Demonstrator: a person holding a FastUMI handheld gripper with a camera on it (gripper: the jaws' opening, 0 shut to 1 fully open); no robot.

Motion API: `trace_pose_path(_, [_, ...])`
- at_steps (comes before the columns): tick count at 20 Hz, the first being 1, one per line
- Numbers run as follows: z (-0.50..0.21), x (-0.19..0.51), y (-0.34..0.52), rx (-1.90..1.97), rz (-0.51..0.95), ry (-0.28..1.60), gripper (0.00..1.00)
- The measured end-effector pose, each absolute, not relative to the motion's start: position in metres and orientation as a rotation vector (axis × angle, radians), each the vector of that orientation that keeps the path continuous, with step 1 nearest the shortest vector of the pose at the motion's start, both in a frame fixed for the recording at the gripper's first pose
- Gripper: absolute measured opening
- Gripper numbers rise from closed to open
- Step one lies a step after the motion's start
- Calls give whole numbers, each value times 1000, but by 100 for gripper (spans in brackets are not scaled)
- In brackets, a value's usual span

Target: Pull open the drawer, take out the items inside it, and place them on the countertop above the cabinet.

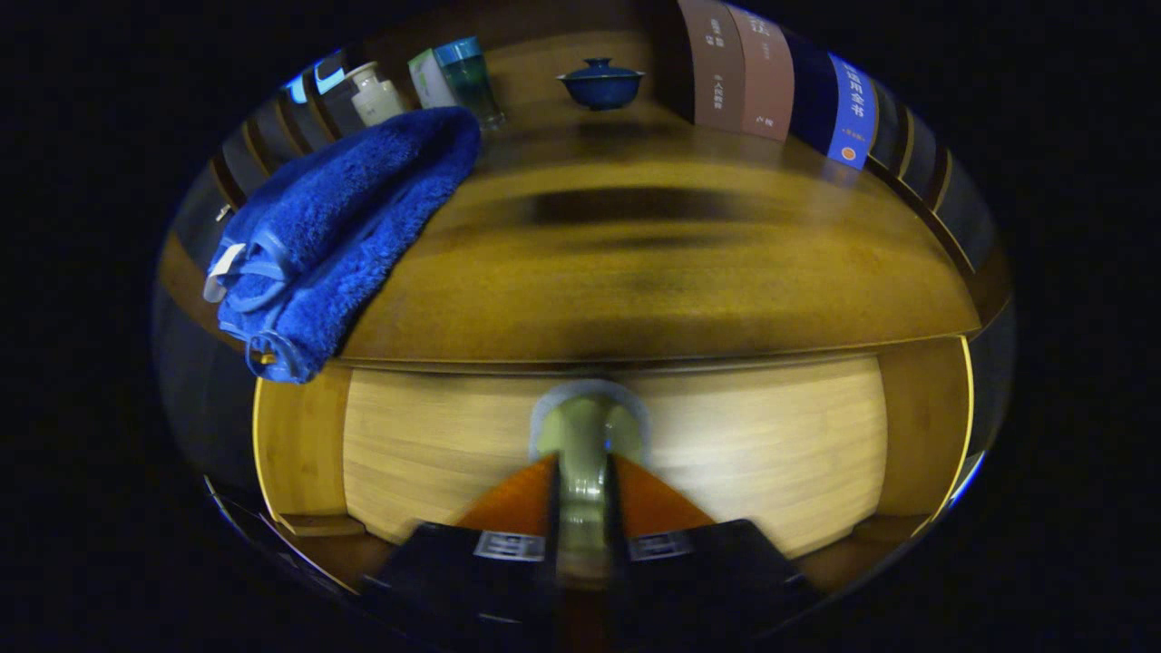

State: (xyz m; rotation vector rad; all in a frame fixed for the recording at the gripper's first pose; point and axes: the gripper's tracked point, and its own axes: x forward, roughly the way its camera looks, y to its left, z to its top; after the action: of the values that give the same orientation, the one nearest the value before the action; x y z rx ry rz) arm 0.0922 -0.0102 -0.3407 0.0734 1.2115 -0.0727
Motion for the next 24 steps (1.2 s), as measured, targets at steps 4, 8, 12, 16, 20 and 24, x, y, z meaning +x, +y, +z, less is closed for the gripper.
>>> trace_pose_path(4, [-339,103,-16,61,-66,1199,17])
trace_pose_path(8, [-331,96,-20,65,-66,1179,17])
trace_pose_path(12, [-299,85,-18,73,-50,1099,17])
trace_pose_path(16, [-249,76,-17,69,-43,962,17])
trace_pose_path(20, [-203,85,-13,99,-23,851,17])
trace_pose_path(24, [-174,125,-16,112,-15,790,17])
